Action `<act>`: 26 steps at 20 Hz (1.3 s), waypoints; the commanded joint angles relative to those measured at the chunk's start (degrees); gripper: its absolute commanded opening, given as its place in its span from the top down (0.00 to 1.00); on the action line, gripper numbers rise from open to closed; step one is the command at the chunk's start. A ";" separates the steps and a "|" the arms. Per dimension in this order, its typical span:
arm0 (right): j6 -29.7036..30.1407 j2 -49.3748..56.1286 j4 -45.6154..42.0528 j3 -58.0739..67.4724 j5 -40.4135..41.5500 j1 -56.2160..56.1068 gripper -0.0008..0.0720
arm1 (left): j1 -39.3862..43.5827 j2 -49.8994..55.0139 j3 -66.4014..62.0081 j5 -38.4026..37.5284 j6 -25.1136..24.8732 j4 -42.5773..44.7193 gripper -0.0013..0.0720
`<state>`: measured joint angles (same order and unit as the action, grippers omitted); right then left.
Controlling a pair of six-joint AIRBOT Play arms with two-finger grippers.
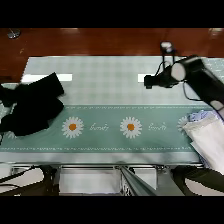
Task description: Fold the shirts.
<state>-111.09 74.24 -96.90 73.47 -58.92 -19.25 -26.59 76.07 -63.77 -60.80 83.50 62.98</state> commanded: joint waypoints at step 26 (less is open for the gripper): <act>-2.43 -42.45 6.54 -22.91 -1.75 1.33 0.13 | 46.95 -15.91 9.09 6.10 -9.35 -13.05 0.93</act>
<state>-112.51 30.63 -98.00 60.38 -65.60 -17.93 21.06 60.14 -71.09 -52.64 74.32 46.72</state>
